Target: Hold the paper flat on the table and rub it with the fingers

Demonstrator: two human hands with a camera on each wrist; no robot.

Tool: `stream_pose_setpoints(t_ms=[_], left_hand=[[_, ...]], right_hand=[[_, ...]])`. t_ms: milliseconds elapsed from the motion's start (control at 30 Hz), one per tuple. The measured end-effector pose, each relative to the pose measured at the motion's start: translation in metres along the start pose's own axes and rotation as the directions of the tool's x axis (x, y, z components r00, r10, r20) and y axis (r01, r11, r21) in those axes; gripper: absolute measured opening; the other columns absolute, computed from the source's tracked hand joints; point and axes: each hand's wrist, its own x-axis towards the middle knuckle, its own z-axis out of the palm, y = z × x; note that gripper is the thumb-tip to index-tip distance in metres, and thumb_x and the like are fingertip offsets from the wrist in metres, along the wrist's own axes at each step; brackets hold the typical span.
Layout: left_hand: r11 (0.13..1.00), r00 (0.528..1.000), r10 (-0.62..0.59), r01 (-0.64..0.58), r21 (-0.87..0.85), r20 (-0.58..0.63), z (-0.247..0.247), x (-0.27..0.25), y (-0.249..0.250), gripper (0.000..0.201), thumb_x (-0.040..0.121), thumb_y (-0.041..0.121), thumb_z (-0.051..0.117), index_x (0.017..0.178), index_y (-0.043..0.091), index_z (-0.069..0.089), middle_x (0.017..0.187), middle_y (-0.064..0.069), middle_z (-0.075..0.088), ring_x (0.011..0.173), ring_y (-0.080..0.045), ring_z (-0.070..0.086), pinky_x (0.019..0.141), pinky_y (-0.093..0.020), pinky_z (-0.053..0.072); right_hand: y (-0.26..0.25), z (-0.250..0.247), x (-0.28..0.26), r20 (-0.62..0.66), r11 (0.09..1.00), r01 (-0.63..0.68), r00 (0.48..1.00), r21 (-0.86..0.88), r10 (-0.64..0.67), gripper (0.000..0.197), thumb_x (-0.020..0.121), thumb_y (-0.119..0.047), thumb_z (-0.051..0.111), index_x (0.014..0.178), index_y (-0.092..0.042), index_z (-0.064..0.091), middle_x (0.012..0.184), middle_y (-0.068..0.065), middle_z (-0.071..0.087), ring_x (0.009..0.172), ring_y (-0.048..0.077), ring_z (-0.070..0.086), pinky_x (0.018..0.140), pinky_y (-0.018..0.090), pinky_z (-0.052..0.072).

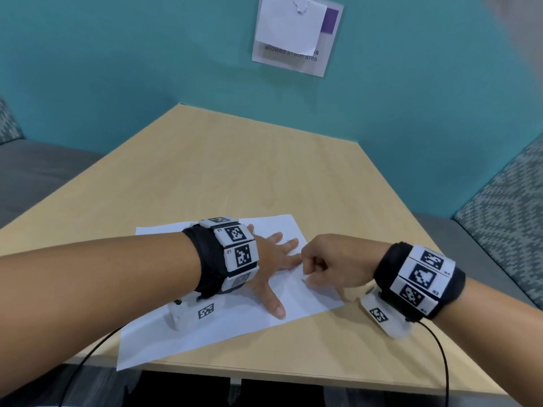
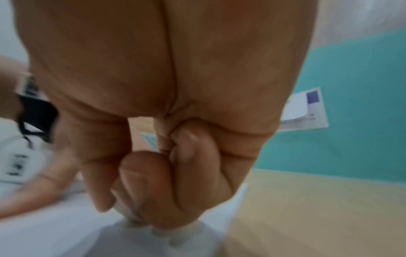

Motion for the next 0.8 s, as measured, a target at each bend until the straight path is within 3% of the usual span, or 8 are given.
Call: stream_pose_setpoints(t_ms=[67,133,267,400,533,600,700,800], left_hand=[[0.999,1.0,0.011,-0.012,-0.03,-0.008,0.002,0.001,-0.002,0.112,0.072,0.077,0.064,0.15,0.055,-0.012,0.163,0.008,-0.024,0.152,-0.026,-0.017,0.109,-0.076,-0.002],[0.999,1.0,0.015,-0.016,-0.038,-0.013,0.003,0.002,-0.004,0.112,0.071,0.078,0.065,0.15,0.056,-0.011,0.163,0.009,-0.024,0.152,-0.025,-0.017,0.109,-0.076,-0.002],[1.0,1.0,-0.003,0.003,-0.007,0.009,0.001,0.002,-0.002,0.116,0.073,0.078,0.063,0.152,0.048,-0.017,0.162,0.011,-0.026,0.152,-0.022,-0.018,0.111,-0.074,-0.003],[0.999,1.0,0.013,-0.013,-0.034,-0.018,0.002,0.001,-0.003,0.111,0.071,0.078,0.065,0.151,0.053,-0.008,0.164,0.009,-0.023,0.152,-0.025,-0.016,0.109,-0.076,-0.002],[1.0,1.0,-0.002,0.002,-0.004,0.004,-0.001,-0.002,0.001,0.114,0.075,0.076,0.063,0.153,0.047,-0.016,0.163,0.01,-0.024,0.152,-0.022,-0.016,0.111,-0.074,-0.001],[1.0,1.0,-0.003,0.003,-0.016,-0.003,-0.001,-0.004,0.001,0.111,0.075,0.074,0.064,0.154,0.048,-0.011,0.164,0.009,-0.023,0.152,-0.023,-0.016,0.111,-0.074,-0.001],[0.999,1.0,0.011,-0.012,-0.038,-0.021,-0.001,-0.004,0.0,0.106,0.074,0.074,0.065,0.153,0.05,-0.001,0.164,0.008,-0.022,0.152,-0.024,-0.016,0.111,-0.075,-0.002],[1.0,1.0,-0.001,0.001,0.0,-0.005,-0.002,-0.004,0.002,0.11,0.075,0.075,0.063,0.153,0.048,-0.011,0.164,0.008,-0.023,0.152,-0.023,-0.015,0.111,-0.074,0.0]], right_hand=[[-0.013,0.011,-0.005,0.056,0.997,0.081,0.995,0.017,-0.082,0.007,0.085,-0.024,0.063,0.086,-0.019,0.059,0.067,-0.01,0.053,0.057,0.005,0.046,0.058,0.023,0.041],[-0.016,0.011,-0.007,0.06,0.993,0.113,0.992,0.017,-0.114,0.006,0.086,-0.023,0.064,0.085,-0.02,0.058,0.065,-0.012,0.052,0.055,0.003,0.045,0.056,0.018,0.04],[0.002,0.0,-0.001,-0.052,0.999,-0.014,0.999,-0.033,0.012,0.008,0.088,-0.022,0.062,0.091,-0.014,0.064,0.068,-0.011,0.054,0.056,0.003,0.045,0.053,0.013,0.036],[-0.02,0.018,-0.011,0.031,0.992,0.125,0.992,0.01,-0.125,0.009,0.085,-0.021,0.064,0.088,-0.015,0.059,0.069,-0.01,0.052,0.058,0.006,0.044,0.056,0.018,0.038],[0.0,-0.001,-0.002,-0.049,1.0,-0.008,0.999,-0.018,0.007,0.006,0.087,-0.022,0.064,0.087,-0.02,0.058,0.068,-0.012,0.052,0.059,0.004,0.045,0.06,0.019,0.037],[-0.006,0.005,-0.002,-0.033,0.999,0.029,0.999,-0.039,-0.03,0.008,0.087,-0.021,0.063,0.09,-0.015,0.061,0.069,-0.012,0.052,0.06,0.005,0.046,0.061,0.02,0.039],[-0.024,0.019,-0.011,0.042,0.989,0.147,0.988,-0.013,-0.147,0.012,0.086,-0.023,0.065,0.092,-0.014,0.061,0.067,-0.013,0.049,0.057,0.004,0.045,0.056,0.015,0.038],[-0.007,0.004,-0.005,-0.03,0.998,0.048,0.998,-0.035,-0.049,0.008,0.087,-0.021,0.065,0.088,-0.021,0.057,0.068,-0.013,0.05,0.059,0.002,0.045,0.059,0.017,0.036]])
